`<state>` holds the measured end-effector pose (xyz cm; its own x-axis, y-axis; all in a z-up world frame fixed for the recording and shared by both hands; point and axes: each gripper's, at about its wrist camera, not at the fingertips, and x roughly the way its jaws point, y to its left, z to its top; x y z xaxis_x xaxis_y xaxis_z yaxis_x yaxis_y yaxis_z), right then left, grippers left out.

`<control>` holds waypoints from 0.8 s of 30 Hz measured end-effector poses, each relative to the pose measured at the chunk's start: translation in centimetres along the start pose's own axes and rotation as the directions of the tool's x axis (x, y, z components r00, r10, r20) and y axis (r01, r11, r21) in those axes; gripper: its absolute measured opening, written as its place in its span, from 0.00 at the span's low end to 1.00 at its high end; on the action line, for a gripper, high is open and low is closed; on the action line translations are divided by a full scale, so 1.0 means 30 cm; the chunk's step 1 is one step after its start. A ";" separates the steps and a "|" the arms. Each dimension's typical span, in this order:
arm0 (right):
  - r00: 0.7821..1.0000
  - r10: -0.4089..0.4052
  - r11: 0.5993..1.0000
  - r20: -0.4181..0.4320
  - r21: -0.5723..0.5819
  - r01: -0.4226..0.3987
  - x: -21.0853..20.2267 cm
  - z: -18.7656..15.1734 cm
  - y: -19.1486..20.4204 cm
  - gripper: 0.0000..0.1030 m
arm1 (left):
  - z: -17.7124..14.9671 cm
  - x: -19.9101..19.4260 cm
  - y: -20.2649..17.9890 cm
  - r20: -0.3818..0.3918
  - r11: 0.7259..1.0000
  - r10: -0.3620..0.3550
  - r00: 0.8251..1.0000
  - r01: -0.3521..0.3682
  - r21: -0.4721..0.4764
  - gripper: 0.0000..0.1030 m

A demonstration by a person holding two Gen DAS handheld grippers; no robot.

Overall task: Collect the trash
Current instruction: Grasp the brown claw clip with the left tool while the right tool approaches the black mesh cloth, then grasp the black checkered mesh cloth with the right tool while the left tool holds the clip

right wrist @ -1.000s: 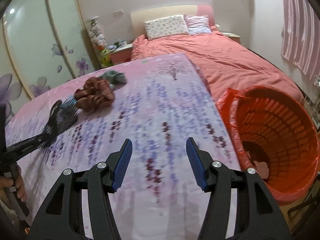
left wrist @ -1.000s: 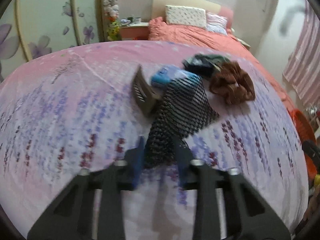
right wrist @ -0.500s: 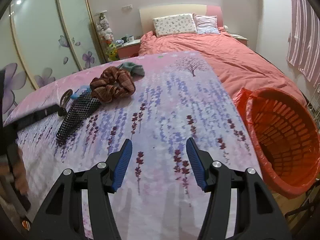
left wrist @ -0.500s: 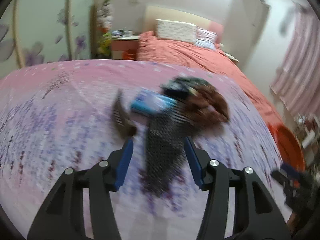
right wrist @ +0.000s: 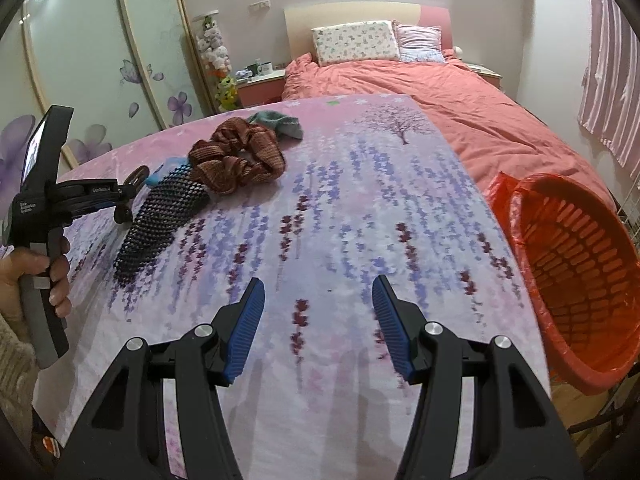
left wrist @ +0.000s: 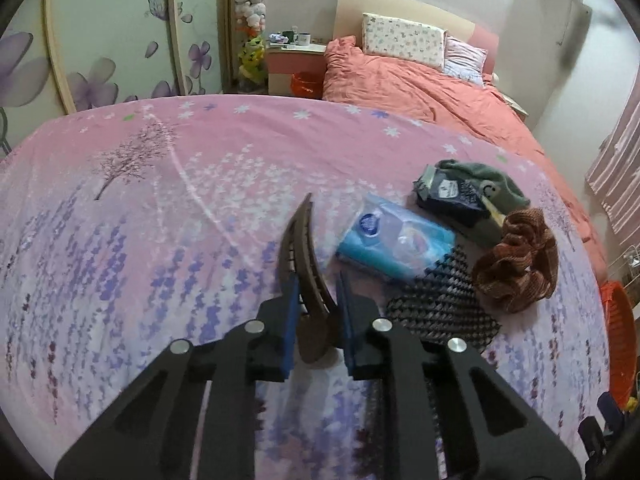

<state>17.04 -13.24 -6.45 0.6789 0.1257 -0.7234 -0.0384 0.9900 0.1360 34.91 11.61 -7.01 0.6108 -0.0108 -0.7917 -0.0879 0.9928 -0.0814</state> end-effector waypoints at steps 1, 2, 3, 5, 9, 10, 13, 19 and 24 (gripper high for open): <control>1.000 0.004 1.000 -0.002 -0.004 -0.004 0.001 -0.001 0.008 0.55 | -0.002 -0.002 0.014 0.002 1.000 0.014 1.000 -0.014 0.012 0.17; 1.000 0.011 1.000 -0.004 -0.012 -0.011 0.006 -0.002 0.025 0.55 | -0.005 -0.006 0.030 0.005 0.999 0.028 1.000 -0.028 0.018 0.15; 1.000 0.017 1.000 -0.006 -0.019 -0.017 0.011 -0.001 0.040 0.55 | -0.007 -0.006 0.047 0.006 0.999 0.035 0.999 -0.035 0.019 0.15; 0.999 0.036 0.999 -0.014 -0.029 -0.037 0.028 0.002 0.081 0.55 | -0.002 -0.002 0.080 0.001 0.998 0.056 0.998 -0.056 0.014 0.18; 0.996 0.090 0.995 -0.024 -0.031 -0.091 0.069 0.024 0.176 0.55 | 0.003 0.055 0.105 -0.033 0.996 0.094 0.995 -0.093 0.009 0.24; 0.995 0.098 0.994 -0.025 -0.034 -0.099 0.076 0.029 0.196 0.55 | -0.006 0.060 0.109 -0.020 0.994 0.105 0.994 -0.105 0.023 0.23; 0.992 0.124 0.991 -0.030 -0.050 -0.126 0.110 0.048 0.261 0.55 | -0.011 0.054 0.127 -0.017 0.992 0.113 0.993 -0.111 0.056 0.22; 0.982 0.169 0.984 -0.083 -0.044 -0.173 0.236 0.102 0.385 0.55 | -0.077 -0.012 0.276 -0.016 0.997 0.078 0.997 -0.078 0.007 0.22; 0.987 0.132 0.987 -0.090 -0.081 -0.139 0.303 0.134 0.469 0.55 | -0.140 -0.068 0.331 -0.014 0.999 0.037 0.999 -0.037 0.003 0.22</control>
<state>25.63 1.57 -8.39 0.5994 0.2604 -0.7569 -0.1915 0.9648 0.1802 29.49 20.98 -8.75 0.5963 0.0239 -0.8024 -0.1081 0.9928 -0.0507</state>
